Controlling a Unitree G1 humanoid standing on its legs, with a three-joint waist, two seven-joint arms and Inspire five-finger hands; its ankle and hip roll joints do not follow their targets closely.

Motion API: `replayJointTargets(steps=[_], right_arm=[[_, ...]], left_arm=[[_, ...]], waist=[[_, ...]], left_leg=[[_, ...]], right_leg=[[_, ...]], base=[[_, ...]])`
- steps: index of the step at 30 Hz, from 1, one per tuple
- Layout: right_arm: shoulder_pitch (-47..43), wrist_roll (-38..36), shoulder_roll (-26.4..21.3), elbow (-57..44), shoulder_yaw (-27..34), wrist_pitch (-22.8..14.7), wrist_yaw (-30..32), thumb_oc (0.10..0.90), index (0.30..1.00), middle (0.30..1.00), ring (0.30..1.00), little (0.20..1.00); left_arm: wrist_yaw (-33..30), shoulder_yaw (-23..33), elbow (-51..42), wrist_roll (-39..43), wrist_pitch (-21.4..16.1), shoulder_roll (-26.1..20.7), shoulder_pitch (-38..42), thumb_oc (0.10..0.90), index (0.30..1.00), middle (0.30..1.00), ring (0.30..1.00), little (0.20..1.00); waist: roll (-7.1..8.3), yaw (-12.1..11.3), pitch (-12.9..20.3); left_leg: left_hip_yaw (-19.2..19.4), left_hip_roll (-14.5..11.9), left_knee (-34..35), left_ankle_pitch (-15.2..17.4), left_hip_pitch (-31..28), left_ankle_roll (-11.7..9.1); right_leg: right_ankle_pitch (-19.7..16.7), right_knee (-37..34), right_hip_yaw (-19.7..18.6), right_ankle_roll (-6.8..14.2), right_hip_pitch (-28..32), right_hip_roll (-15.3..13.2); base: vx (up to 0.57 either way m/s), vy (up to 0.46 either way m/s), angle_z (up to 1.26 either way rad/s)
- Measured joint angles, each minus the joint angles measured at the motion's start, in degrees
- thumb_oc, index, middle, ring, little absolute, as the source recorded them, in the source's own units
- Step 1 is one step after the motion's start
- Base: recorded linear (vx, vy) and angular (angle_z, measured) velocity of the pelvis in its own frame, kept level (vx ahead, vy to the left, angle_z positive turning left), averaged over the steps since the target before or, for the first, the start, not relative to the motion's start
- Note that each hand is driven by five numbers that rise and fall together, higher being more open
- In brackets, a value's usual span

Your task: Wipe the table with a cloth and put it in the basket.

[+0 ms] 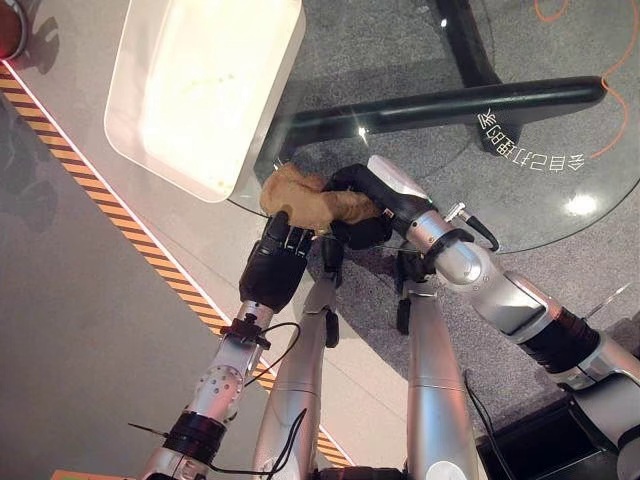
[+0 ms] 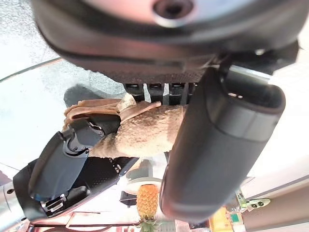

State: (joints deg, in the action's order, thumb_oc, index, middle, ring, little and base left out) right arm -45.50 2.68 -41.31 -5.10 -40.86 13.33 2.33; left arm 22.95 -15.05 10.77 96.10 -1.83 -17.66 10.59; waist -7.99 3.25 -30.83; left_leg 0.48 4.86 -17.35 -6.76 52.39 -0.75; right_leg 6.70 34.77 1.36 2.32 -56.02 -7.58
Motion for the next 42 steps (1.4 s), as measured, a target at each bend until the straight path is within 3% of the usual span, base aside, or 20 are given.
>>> replayJointTargets(steps=[14, 20, 32, 33, 34, 35, 42], right_arm=[[-6.46, 11.2, -1.26, -0.21, -3.46, 0.25, -5.04, 0.1, 0.3, 0.3, 0.3, 0.2], [-9.54, 15.88, -3.74, -0.17, -7.09, 0.43, -7.98, 0.1, 0.3, 0.3, 0.3, 0.2], [-13.31, 15.15, -4.41, -0.01, -12.33, 1.33, -10.17, 0.1, 0.3, 0.3, 0.3, 0.2], [-13.52, 14.91, -4.42, -0.01, -12.36, 1.36, -10.19, 0.1, 0.3, 0.3, 0.3, 0.2], [-13.65, 14.67, -4.42, -0.01, -12.4, 1.39, -10.19, 0.1, 0.3, 0.3, 0.3, 0.2], [-13.86, 14.55, -4.42, -0.01, -12.43, 1.4, -10.19, 0.1, 0.3, 0.3, 0.3, 0.2], [-14.84, 11.92, -4.03, 0.01, -13.18, 2.08, -9.84, 0.1, 0.3, 0.3, 0.3, 0.2]], left_arm=[[-0.17, -0.27, 0.51, -0.13, -1.18, 0.38, 1.33, 0.8, 0.9, 0.9, 0.9, 0.9], [-6.21, -1.28, 1.66, -0.05, 0.23, 0.48, 3.62, 0.8, 0.9, 0.9, 0.9, 0.9], [-17.74, -0.24, 2.29, 0.77, 0.66, 1.55, 6.5, 0.8, 0.9, 0.9, 0.9, 0.9], [-18.33, -0.1, 2.28, 0.77, 0.59, 1.55, 6.99, 0.718, 0.829, 0.829, 0.829, 0.818], [-18.7, -0.03, 2.29, 0.82, 0.5, 1.55, 7.25, 0.484, 0.629, 0.629, 0.629, 0.584], [-19.38, 0.09, 2.28, 0.84, 0.37, 1.54, 7.78, 0.1, 0.3, 0.3, 0.3, 0.2], [-20.25, 0.18, 2.54, 1.09, -1.44, 1.74, 8.31, 0.1, 0.3, 0.3, 0.3, 0.2]], waist=[[0.0, -0.17, 0.0], [0.0, -0.73, 0.0], [0.0, -1.74, 0.0], [0.0, -1.78, 0.0], [0.0, -1.77, 0.0], [0.0, -1.74, 0.0], [0.0, -1.83, 0.0]], left_leg=[[-0.05, 0.01, -0.49, -0.06, 0.02, 0.1], [-0.33, 0.03, -0.88, 0.1, -0.08, -0.14], [-1.41, 0.1, -1.15, 0.04, 0.09, -0.26], [-1.42, 0.11, -1.35, 0.05, 0.18, -0.26], [-1.43, 0.1, -1.53, 0.07, 0.28, -0.23], [-1.47, 0.11, -1.74, 0.13, 0.43, -0.18], [-1.69, 0.21, -2.04, 0.13, 0.67, -0.19]], right_leg=[[0.0, 0.13, 0.05, 0.0, 0.12, -0.01], [0.0, 0.28, 0.31, 0.0, 0.51, -0.03], [0.16, 0.48, 1.45, -0.27, 0.81, -0.2], [0.16, 0.54, 1.46, -0.27, 0.81, -0.21], [0.16, 0.56, 1.5, -0.27, 0.81, -0.21], [0.16, 0.61, 1.56, -0.27, 0.78, -0.21], [0.17, 0.82, 1.72, -0.27, 0.7, -0.28]], base=[[0.0, 0.0, 0.0], [0.0, 0.0, 0.0], [0.0, -0.006, 0.02], [0.0, 0.0, 0.0], [0.0, 0.0, 0.0], [0.0, 0.0, 0.0], [0.0, 0.0, 0.0]])
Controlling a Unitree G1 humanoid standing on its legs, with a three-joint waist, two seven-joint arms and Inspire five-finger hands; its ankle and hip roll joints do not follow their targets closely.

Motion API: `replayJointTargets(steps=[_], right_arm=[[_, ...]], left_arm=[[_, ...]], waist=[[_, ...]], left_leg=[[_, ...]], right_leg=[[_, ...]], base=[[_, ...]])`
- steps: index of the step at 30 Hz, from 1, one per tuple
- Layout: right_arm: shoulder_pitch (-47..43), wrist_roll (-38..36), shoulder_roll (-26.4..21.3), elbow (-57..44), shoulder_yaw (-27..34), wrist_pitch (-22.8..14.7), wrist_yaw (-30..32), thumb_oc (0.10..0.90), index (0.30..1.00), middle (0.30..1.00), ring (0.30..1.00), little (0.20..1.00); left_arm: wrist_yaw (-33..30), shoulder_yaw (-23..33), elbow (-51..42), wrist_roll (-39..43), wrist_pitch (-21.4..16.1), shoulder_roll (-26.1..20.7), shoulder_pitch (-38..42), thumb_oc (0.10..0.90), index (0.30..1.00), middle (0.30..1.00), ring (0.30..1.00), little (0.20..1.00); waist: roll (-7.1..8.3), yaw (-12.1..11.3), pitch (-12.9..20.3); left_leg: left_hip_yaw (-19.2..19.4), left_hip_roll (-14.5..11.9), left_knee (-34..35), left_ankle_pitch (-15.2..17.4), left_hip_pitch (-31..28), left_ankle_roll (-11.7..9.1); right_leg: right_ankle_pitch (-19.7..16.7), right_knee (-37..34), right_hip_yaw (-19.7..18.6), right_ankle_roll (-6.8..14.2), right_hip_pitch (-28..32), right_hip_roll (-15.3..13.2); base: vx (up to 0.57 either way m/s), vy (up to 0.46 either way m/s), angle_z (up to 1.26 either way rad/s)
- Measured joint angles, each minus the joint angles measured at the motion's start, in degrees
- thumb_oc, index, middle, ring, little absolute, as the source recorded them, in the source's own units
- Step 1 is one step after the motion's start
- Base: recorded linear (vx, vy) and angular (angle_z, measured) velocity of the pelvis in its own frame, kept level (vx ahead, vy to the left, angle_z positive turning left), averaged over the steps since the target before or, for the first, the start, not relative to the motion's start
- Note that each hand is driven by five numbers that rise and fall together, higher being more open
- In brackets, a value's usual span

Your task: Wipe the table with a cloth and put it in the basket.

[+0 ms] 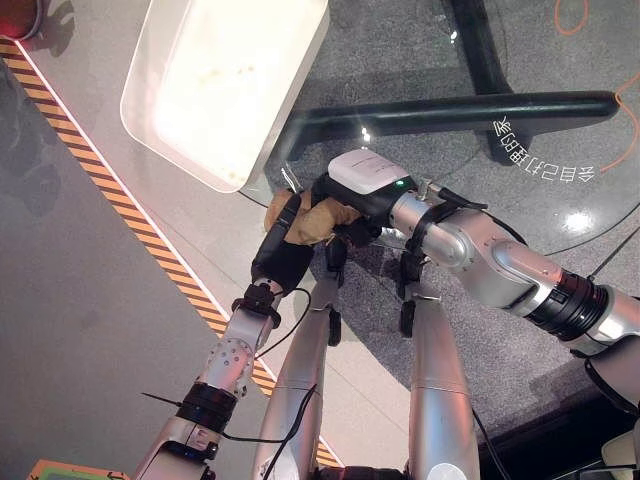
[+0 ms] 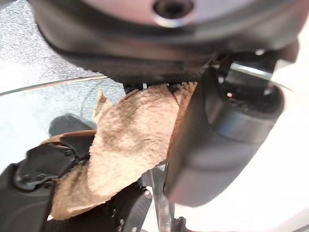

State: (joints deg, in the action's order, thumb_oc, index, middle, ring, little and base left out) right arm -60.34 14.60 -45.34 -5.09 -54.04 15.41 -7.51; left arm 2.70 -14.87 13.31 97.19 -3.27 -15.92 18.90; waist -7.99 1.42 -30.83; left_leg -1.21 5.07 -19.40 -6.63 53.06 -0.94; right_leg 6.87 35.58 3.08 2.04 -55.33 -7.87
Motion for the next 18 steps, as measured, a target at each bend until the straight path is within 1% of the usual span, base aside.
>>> replayJointTargets(steps=[2, 6, 12, 18], right_arm=[[-0.12, -1.28, 0.75, -0.13, -0.31, -0.04, 0.0, 0.1, 0.3, 0.3, 0.3, 0.2], [-0.08, -1.52, 2.1, -0.27, -0.5, 0.03, 0.12, 0.1, 0.3, 0.3, 0.3, 0.2], [0.14, -1.86, 2.44, -0.27, -0.5, 0.07, 1.11, 0.1, 0.3, 0.3, 0.3, 0.2], [0.56, -2.28, 2.4, -0.25, -0.5, 0.09, 3.62, 0.1, 0.3, 0.3, 0.3, 0.2]], left_arm=[[-0.92, 0.4, 1.21, 0.0, -0.73, 0.54, 0.41, 0.1, 0.3, 0.3, 0.3, 0.2], [-1.42, 1.71, 2.37, -0.01, -0.98, 1.72, 0.85, 0.1, 0.3, 0.3, 0.3, 0.2], [-1.43, 2.32, 2.37, -0.01, -0.64, 1.83, 0.9, 0.1, 0.3, 0.3, 0.3, 0.2], [-1.43, 2.62, 2.37, -0.01, -0.65, 2.03, 1.48, 0.1, 0.3, 0.3, 0.3, 0.2]], waist=[[0.0, 0.05, 0.0], [0.0, 0.12, 0.0], [0.0, 0.01, 0.0], [0.0, 0.28, 0.0]], left_leg=[[-0.01, 0.0, -0.25, 0.01, 0.05, 0.01], [-0.45, 0.0, -0.53, 0.29, 0.45, 0.17], [-1.03, 0.04, -0.6, 0.3, 1.1, 0.17], [-1.01, 0.12, -0.68, 0.13, 1.11, -0.06]], right_leg=[[0.0, 0.14, 0.01, 0.0, 0.0, 0.0], [0.01, 0.23, 0.39, -0.01, -0.02, 0.02], [0.01, 0.17, 1.03, -0.03, -0.29, -0.03], [0.03, 0.1, 1.04, -0.05, -0.3, -0.09]], base=[[0.0, 0.0, 0.0], [0.0, -0.004, 0.01], [0.0, -0.003, 0.03], [0.0, 0.0, 0.0]])
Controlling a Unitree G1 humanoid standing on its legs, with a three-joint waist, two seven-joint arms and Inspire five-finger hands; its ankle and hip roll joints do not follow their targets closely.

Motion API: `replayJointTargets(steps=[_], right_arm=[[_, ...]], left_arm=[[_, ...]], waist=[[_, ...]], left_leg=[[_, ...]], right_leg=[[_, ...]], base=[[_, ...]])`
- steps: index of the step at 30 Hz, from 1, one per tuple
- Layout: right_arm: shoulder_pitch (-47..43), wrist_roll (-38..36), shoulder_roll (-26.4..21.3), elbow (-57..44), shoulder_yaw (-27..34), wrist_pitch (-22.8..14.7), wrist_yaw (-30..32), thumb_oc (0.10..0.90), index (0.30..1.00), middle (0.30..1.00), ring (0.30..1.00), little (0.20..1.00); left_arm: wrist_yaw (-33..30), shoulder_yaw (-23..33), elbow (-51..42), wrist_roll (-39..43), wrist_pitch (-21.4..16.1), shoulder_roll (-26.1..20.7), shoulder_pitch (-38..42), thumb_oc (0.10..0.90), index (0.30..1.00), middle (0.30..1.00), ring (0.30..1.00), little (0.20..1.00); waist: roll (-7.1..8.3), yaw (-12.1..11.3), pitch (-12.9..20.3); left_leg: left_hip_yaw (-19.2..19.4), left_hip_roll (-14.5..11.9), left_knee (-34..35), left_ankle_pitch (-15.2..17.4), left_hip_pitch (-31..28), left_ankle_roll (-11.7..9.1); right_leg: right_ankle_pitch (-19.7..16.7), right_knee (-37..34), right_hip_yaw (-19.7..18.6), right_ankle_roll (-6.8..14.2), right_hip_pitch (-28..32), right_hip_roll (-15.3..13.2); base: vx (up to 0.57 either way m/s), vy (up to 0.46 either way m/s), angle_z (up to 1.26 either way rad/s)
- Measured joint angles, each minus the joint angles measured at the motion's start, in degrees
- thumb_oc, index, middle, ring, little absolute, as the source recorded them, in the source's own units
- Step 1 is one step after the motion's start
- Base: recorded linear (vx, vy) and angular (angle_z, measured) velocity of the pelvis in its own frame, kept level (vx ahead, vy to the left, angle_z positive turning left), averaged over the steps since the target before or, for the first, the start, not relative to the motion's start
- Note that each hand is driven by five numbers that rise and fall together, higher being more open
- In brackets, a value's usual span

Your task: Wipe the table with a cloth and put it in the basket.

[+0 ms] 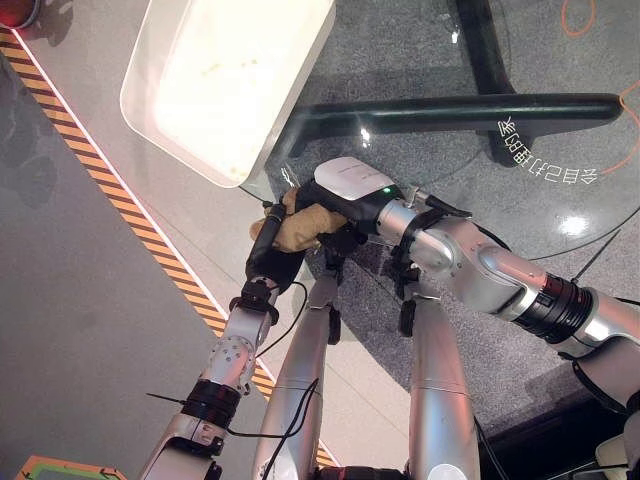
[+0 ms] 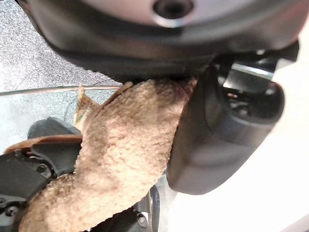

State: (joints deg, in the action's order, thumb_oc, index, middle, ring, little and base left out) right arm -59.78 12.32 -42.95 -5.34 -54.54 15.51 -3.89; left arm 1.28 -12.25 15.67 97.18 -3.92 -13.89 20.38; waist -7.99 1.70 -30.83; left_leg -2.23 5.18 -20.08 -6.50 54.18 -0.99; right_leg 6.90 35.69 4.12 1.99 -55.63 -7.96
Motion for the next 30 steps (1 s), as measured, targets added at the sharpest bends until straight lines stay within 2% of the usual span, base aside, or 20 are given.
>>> replayJointTargets(steps=[2, 3, 4, 5, 6, 19, 30], right_arm=[[0.42, -0.01, 0.1, 0.0, 0.0, 0.09, 1.62, 0.1, 0.3, 0.3, 0.3, 0.2], [0.7, 0.0, 0.18, 0.0, 0.0, 0.12, 2.37, 0.251, 0.429, 0.429, 0.429, 0.351], [1.21, 0.0, 0.47, 0.0, 0.01, 0.23, 3.52, 0.353, 0.516, 0.516, 0.516, 0.453], [1.68, 0.0, 0.69, 0.0, 0.01, 0.3, 4.33, 0.674, 0.792, 0.792, 0.792, 0.774], [2.0, 0.01, 0.76, 0.0, 0.03, 0.29, 4.77, 0.8, 0.9, 0.9, 0.9, 0.9], [5.06, -0.21, 1.75, 0.33, 4.52, 2.17, 10.07, 0.8, 0.9, 0.9, 0.9, 0.9], [12.94, -7.95, 2.53, 0.18, 13.31, 2.18, 15.63, 0.8, 0.9, 0.9, 0.9, 0.9]], left_arm=[[0.0, 0.06, 0.0, 0.0, -0.03, 0.04, 0.37, 0.1, 0.3, 0.3, 0.3, 0.2], [0.0, 0.19, 0.01, 0.0, -0.04, 0.04, 0.46, 0.1, 0.3, 0.3, 0.3, 0.2], [0.0, 0.48, 0.01, 0.0, -0.04, 0.04, 0.53, 0.1, 0.3, 0.3, 0.3, 0.2], [0.0, 0.68, 0.02, 0.0, -0.12, 0.05, 0.54, 0.1, 0.3, 0.3, 0.3, 0.2], [0.0, 0.69, 0.07, 0.0, -0.17, 0.06, 0.54, 0.1, 0.3, 0.3, 0.3, 0.2], [0.18, 1.53, 0.37, 0.04, 0.67, 2.24, 0.31, 0.1, 0.3, 0.3, 0.3, 0.2], [0.24, 1.69, -0.24, 0.05, 0.72, 2.25, 0.3, 0.1, 0.3, 0.3, 0.3, 0.2]], waist=[[0.0, 0.02, 0.0], [0.0, 0.05, 0.0], [0.0, 0.12, 0.0], [0.0, 0.17, 0.0], [0.0, 0.2, 0.0], [0.0, 0.46, 0.0], [0.04, 0.68, -0.02]], left_leg=[[-0.01, 0.0, 0.02, 0.01, 0.0, 0.01], [-0.01, 0.0, 0.03, 0.03, 0.0, 0.05], [0.0, 0.0, 0.03, 0.12, 0.0, 0.18], [0.0, 0.0, 0.04, 0.15, 0.0, 0.22], [0.0, 0.0, 0.04, 0.15, 0.0, 0.22], [0.01, 0.04, 0.18, 0.16, -0.01, 0.24], [0.09, 0.05, 0.02, 0.17, 0.0, 0.26]], right_leg=[[0.0, 0.01, 0.0, -0.01, -0.01, 0.01], [0.01, 0.01, 0.0, -0.01, -0.01, 0.01], [0.0, 0.01, -0.02, -0.01, -0.01, 0.01], [0.0, 0.01, -0.02, -0.01, -0.01, 0.01], [0.0, 0.01, -0.02, -0.01, -0.01, 0.01], [0.0, 0.02, -0.05, -0.01, -0.02, -0.01], [0.01, -0.09, -0.13, -0.01, -0.1, -0.03]], base=[[0.0, 0.0, 0.0], [0.0, 0.0, 0.0], [0.0, 0.0, 0.0], [0.0, 0.0, 0.0], [0.0, 0.0, 0.0], [0.0, 0.0, 0.0], [0.0, 0.0, 0.0]])
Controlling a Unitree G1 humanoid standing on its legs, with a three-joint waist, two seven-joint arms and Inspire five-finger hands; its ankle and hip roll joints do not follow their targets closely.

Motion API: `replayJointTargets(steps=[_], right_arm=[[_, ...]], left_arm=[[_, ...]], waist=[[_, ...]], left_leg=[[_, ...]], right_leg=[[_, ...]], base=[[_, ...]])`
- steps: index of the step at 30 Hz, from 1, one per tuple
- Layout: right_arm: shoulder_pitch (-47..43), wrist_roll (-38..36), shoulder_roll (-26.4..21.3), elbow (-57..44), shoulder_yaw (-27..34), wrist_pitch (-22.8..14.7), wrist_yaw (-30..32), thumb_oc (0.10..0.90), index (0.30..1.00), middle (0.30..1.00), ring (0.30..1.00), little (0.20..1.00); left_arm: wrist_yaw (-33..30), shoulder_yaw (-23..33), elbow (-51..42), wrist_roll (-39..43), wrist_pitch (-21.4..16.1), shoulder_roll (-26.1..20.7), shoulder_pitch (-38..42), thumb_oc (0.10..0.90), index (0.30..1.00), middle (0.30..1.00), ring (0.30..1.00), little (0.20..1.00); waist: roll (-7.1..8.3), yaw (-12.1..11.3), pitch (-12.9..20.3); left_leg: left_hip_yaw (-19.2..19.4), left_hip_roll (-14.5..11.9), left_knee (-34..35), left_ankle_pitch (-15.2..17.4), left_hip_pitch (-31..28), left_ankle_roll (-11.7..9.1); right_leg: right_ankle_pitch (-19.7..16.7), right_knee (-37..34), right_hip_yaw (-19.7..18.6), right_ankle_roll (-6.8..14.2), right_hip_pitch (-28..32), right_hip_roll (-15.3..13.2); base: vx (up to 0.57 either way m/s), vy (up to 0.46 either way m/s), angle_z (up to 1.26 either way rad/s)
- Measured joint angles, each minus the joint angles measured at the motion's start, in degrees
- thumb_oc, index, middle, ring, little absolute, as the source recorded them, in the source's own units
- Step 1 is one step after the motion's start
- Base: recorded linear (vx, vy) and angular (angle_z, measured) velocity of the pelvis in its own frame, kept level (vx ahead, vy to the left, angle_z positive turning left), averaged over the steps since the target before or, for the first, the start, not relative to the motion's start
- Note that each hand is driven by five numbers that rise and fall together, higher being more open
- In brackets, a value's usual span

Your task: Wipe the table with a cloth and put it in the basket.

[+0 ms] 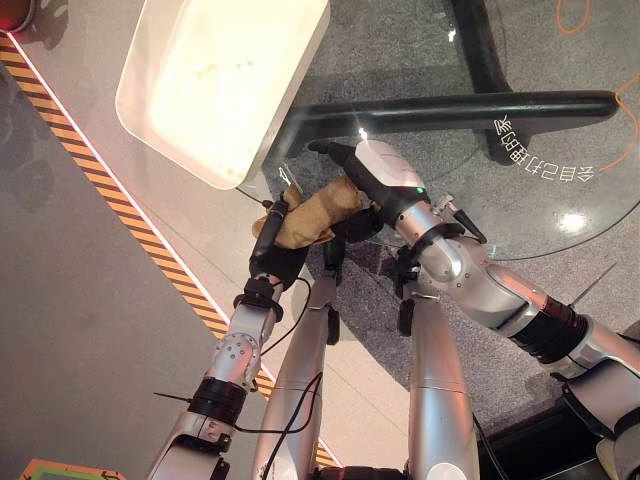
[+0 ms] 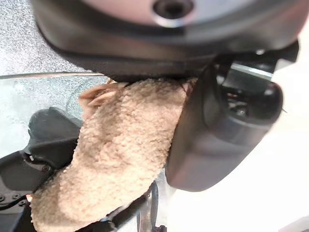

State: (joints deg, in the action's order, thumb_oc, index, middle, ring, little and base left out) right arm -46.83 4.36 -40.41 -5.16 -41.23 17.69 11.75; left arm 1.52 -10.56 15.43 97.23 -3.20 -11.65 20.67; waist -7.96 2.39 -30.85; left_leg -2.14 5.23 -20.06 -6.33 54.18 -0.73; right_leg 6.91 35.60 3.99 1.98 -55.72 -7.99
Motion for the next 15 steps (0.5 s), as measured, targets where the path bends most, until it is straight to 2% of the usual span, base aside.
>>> replayJointTargets(steps=[6, 9, 15], right_arm=[[4.92, -2.35, 0.15, -0.25, 8.25, -0.62, 2.14, 0.8, 0.9, 0.9, 0.9, 0.9], [6.36, -2.35, 0.09, -0.26, 11.43, -0.73, 2.53, 0.8, 0.9, 0.9, 0.9, 0.9], [10.21, -2.37, 0.28, -0.42, 14.18, -2.54, 2.25, 0.8, 0.9, 0.9, 0.9, 0.9]], left_arm=[[0.0, 0.81, -0.45, 0.01, -0.17, 0.03, -0.41, 0.1, 0.3, 0.3, 0.3, 0.2], [0.51, 1.04, -0.99, -0.05, -1.46, 0.02, -1.35, 0.1, 0.3, 0.3, 0.3, 0.2], [4.39, 2.41, -4.99, -3.21, -9.64, -0.15, -4.59, 0.1, 0.3, 0.3, 0.3, 0.2]], waist=[[0.11, 1.12, -0.07], [0.11, 1.67, -0.07], [0.11, 2.66, -0.07]], left_leg=[[0.25, -0.02, 0.05, 0.11, 0.02, 0.17], [0.5, -0.1, 0.12, 0.17, 0.02, 0.27], [1.6, -0.17, 0.17, 0.11, -0.23, 0.65]], right_leg=[[-0.01, -0.24, -0.25, 0.03, -0.05, 0.05], [-0.06, -0.5, -0.47, 0.11, -0.06, 0.15], [-0.14, -0.79, -1.5, 0.25, -0.18, 0.28]], base=[[0.0, 0.003, -0.01], [0.0, 0.019, -0.04], [0.01, 0.038, -0.06]])
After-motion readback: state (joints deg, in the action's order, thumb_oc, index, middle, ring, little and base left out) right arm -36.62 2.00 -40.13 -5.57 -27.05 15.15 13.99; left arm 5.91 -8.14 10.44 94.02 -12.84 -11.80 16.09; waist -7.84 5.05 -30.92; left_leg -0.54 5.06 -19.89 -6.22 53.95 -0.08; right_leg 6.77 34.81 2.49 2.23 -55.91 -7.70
